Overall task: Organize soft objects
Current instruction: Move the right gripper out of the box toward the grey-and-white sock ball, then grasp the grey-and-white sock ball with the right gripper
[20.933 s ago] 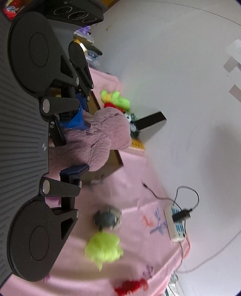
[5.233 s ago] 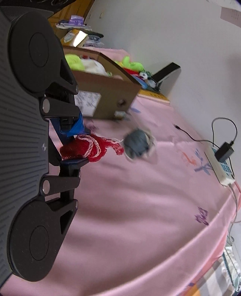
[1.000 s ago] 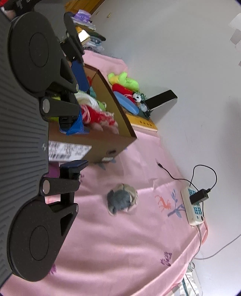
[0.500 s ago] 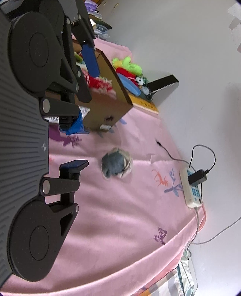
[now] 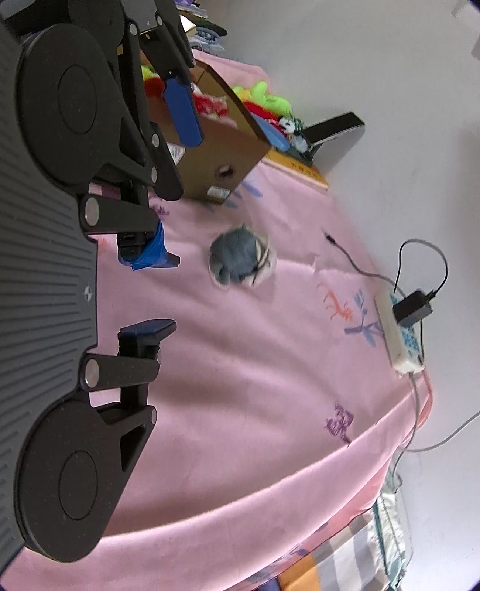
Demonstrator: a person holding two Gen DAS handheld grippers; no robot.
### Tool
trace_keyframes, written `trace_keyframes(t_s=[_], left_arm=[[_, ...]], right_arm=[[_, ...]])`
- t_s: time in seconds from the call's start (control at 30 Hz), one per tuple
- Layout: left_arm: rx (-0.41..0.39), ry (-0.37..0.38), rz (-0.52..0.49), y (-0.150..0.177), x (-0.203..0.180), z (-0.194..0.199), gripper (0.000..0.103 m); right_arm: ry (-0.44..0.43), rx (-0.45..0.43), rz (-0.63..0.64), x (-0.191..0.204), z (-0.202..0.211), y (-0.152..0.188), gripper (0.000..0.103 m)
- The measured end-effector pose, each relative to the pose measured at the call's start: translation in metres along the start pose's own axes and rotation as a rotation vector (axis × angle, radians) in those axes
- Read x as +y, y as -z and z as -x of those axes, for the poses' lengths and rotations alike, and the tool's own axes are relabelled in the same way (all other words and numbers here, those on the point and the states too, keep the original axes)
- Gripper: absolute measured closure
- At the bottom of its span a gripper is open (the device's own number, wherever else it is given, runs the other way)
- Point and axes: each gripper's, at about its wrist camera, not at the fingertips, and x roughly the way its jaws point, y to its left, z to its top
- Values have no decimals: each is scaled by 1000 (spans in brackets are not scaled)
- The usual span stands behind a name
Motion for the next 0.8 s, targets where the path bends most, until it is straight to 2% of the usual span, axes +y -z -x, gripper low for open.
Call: trace_keyframes(t_s=[0.17,0.3,0.6,0.73,0.8], left_arm=[[7,-35,-7,-6,-4,-29,41],[30,-61,10,-10,1,-54,41],[48,-83,51,-25,12,-96,40],[66,-84,64,-29,16,-111,39],[69,-55,79,-30,18,-116,39]], right_arm=[[-10,13,-26,-14,-12,-17,89],[-50,22,-57,-18,-25,-35,89],[-155,69,-48,-5,-67,-68,88],[-173,99,-60,-2,-86,-74,88],[-185,120,-81,-4,-96,-75,88]])
